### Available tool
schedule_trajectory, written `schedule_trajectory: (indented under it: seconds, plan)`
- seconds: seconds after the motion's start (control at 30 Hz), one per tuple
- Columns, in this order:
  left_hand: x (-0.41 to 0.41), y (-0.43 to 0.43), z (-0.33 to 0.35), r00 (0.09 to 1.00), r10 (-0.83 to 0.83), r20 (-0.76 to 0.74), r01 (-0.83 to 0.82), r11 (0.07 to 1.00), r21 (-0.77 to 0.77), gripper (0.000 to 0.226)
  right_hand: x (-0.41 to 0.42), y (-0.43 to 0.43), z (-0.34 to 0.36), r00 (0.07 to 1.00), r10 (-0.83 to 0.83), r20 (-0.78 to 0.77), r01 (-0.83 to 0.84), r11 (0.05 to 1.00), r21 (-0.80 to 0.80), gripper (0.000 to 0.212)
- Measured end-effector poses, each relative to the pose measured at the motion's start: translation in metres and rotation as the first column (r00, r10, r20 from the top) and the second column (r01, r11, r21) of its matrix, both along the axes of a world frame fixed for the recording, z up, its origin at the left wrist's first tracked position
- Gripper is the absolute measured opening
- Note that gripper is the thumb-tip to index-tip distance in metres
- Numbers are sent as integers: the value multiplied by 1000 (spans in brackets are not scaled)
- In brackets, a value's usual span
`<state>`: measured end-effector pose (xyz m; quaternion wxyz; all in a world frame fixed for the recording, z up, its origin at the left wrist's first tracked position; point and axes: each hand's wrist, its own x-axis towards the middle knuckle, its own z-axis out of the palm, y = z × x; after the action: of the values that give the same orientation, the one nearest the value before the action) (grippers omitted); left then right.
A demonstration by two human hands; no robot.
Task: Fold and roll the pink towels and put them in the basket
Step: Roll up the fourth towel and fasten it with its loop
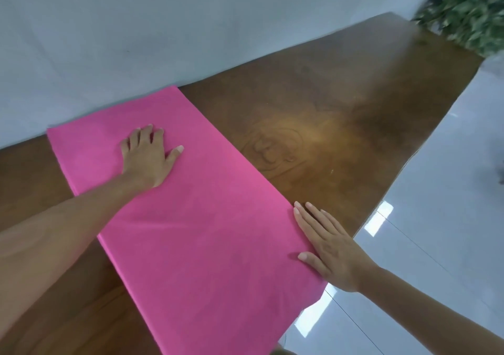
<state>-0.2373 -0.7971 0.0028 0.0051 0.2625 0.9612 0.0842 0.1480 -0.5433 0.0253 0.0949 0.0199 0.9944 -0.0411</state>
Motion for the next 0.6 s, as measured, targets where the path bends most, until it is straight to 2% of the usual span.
schedule_trajectory:
  seconds: [0.07,0.2,0.3,0.4,0.5,0.57,0.6]
  plan:
    - [8,12,2,998,-66,-3,66,997,35,66,0,-1,-2,1000,-13,-17,13,1000,-6,79]
    - [25,45,7,947,-317,-46,320,945,66,43,0,0,-5,999,-26,-38,24,999,-32,77]
    - [31,68,16,885,-464,-42,466,883,63,46,1,1,-8,996,-58,-62,53,995,-79,73]
    - [27,88,27,815,-578,34,575,815,74,44,-3,-4,-11,963,-246,-112,216,950,-227,66]
    - [16,106,40,791,-605,93,602,796,55,33,-5,-9,-6,872,-476,-116,400,829,-391,42]
    - [7,112,46,795,-598,107,601,799,4,24,0,-11,-6,843,-531,-83,457,790,-409,25]
    - [4,114,48,797,-594,111,600,800,-26,21,4,-12,-7,845,-530,-74,466,797,-384,25]
